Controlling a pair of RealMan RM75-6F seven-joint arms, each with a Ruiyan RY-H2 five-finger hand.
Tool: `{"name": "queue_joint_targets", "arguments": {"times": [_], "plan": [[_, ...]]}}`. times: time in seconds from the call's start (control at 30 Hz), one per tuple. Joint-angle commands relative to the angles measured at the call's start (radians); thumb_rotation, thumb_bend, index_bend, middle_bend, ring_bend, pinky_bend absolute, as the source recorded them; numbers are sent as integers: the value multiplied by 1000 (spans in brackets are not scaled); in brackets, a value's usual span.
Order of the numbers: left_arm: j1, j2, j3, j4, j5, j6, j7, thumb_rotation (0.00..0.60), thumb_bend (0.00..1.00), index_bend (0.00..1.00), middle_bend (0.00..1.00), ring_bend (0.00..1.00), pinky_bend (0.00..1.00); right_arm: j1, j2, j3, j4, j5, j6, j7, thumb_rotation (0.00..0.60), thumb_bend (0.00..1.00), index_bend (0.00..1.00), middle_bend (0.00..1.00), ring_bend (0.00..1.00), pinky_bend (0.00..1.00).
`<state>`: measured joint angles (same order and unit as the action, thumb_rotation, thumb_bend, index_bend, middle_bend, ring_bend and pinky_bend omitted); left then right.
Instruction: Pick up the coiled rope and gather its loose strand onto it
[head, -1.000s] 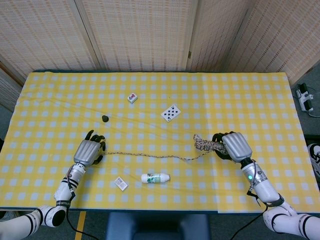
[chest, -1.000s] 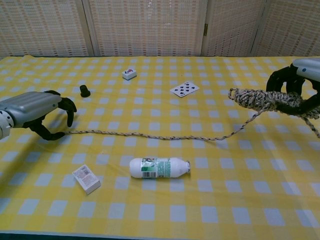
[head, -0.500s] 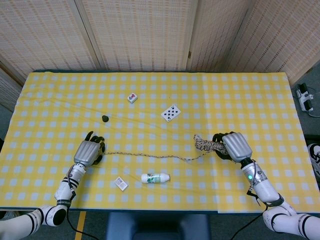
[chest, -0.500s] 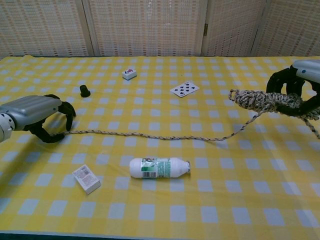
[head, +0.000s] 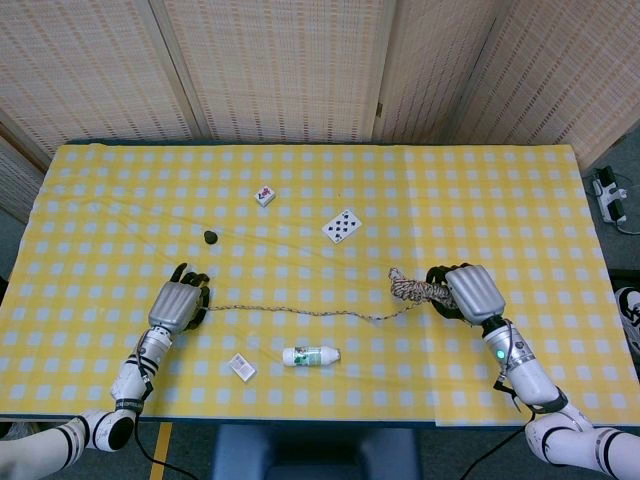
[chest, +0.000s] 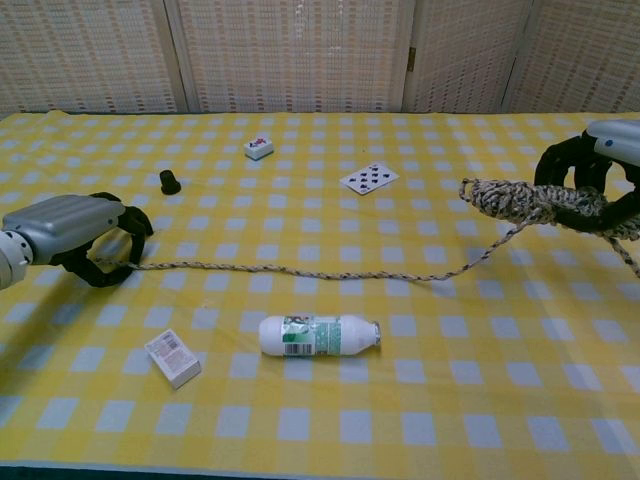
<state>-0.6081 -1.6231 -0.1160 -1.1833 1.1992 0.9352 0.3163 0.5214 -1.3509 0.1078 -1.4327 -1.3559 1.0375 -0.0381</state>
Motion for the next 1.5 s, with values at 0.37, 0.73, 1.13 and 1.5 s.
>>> {"name": "queue_joint_targets", "arguments": {"times": [0.37,0.73,1.13,1.5], "plan": [[8,45,-14,-59,37,30,-110,600,465,618,250,224,56,-21,18,0,-19,-30,47,55,600,572,630,533,580,483],[-21,291,-83,-347,139,53,-291,600,469,629,250,234,62,-17,33,-39,-66,-204,109,341,600,633,709,597,651,539],[-144,361,-176,-549,28,-20,-157,600,469,629,250,235,61,61,-12,-58,-126,-276,48,466,600,633,737,613,671,556],[-249,363,-225,-724,-68,-4,18,600,469,627,250,231,59,137,-90,-11,-168,-138,-101,413,600,660,760,631,687,572]]}}
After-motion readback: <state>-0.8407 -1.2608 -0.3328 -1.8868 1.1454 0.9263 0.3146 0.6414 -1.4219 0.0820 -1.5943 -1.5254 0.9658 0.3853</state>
